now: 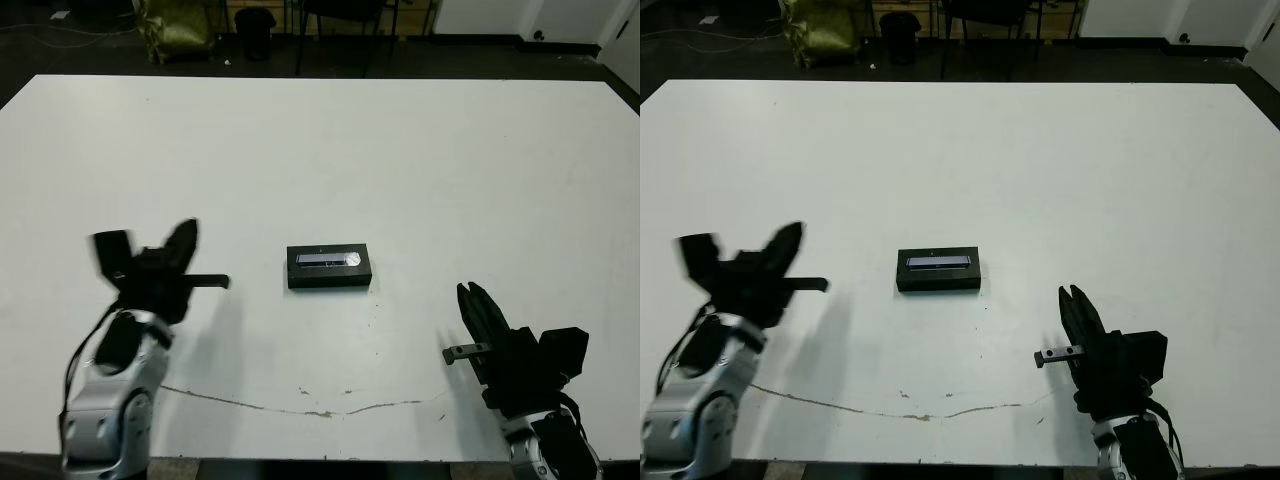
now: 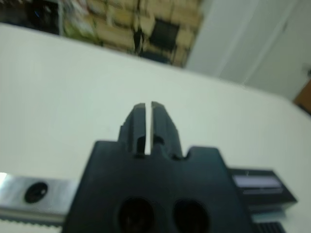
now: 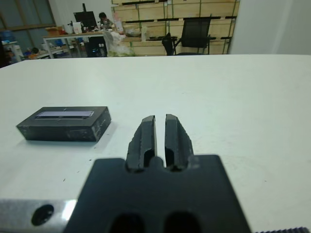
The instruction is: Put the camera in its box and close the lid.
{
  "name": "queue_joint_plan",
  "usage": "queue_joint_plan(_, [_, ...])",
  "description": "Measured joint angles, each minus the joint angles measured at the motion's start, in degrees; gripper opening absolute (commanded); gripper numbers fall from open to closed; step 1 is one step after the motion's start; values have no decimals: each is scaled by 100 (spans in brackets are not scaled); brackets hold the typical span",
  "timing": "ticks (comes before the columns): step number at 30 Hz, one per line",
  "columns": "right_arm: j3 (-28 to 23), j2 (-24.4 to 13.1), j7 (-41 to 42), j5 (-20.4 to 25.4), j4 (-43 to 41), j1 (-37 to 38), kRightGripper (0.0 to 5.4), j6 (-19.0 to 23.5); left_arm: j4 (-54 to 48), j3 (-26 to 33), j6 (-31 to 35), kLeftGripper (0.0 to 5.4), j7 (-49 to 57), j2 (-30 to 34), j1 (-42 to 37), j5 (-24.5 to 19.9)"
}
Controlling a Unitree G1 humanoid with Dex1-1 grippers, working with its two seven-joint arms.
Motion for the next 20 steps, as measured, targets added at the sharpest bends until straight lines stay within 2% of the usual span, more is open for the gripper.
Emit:
queue_joint_plan(4, [11, 112, -36, -31, 181, -102, 0, -186, -238, 5, -348, 1, 81, -143, 387, -75])
queue_joint_plan(9, [53, 233, -114, -150, 438, -219, 0, -425, -166, -237, -1148, 1, 258, -481, 820, 136])
queue_joint_plan(12, [83, 326, -191, -273, 580, -284, 0, -540, 305, -419, -1813, 1, 122, -546, 956, 357])
queue_joint_plan(15, [121, 413, -336, -427, 621, -345, 0, -545, 788, -663, -2370, 1, 73, -539, 1110, 816])
queue_joint_plan(20, [180, 516, -520, -663, 680, -438, 0, -547, 1139, -1039, -2632, 1, 71, -549, 1409, 1112])
